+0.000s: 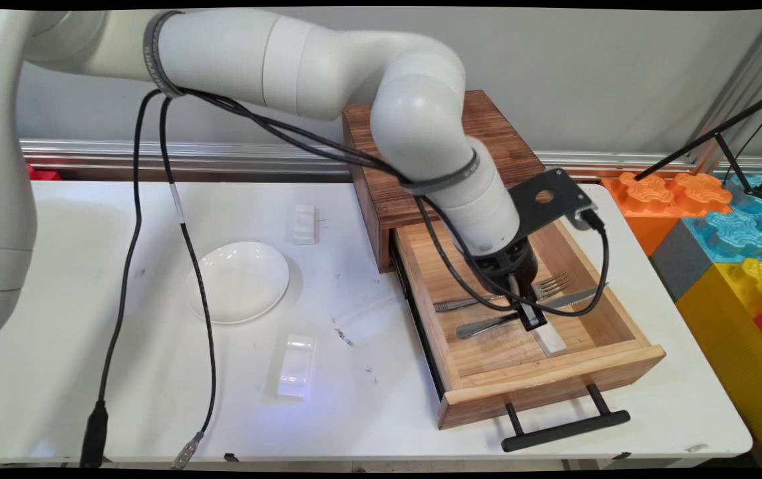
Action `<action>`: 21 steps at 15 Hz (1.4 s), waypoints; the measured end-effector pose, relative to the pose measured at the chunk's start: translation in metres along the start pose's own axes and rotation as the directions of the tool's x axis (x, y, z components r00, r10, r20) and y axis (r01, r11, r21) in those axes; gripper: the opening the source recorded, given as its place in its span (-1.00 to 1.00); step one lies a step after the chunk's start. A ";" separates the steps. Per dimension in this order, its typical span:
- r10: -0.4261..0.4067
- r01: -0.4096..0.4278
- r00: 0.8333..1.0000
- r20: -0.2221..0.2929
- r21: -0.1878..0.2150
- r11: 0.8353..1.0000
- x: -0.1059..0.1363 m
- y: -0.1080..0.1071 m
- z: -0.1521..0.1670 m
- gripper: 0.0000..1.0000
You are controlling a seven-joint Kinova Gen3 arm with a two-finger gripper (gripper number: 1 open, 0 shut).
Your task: Place the picked object into the drawer
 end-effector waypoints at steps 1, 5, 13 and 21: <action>-0.003 0.003 1.000 0.001 0.000 1.000 -0.003 0.000 0.004 -1.00; -0.010 0.010 1.000 0.005 -0.007 1.000 -0.012 0.000 0.018 -1.00; -0.013 0.014 1.000 0.007 -0.015 1.000 -0.022 0.000 0.037 -1.00; -0.017 0.017 1.000 -0.012 -0.021 1.000 -0.022 -0.001 0.045 -1.00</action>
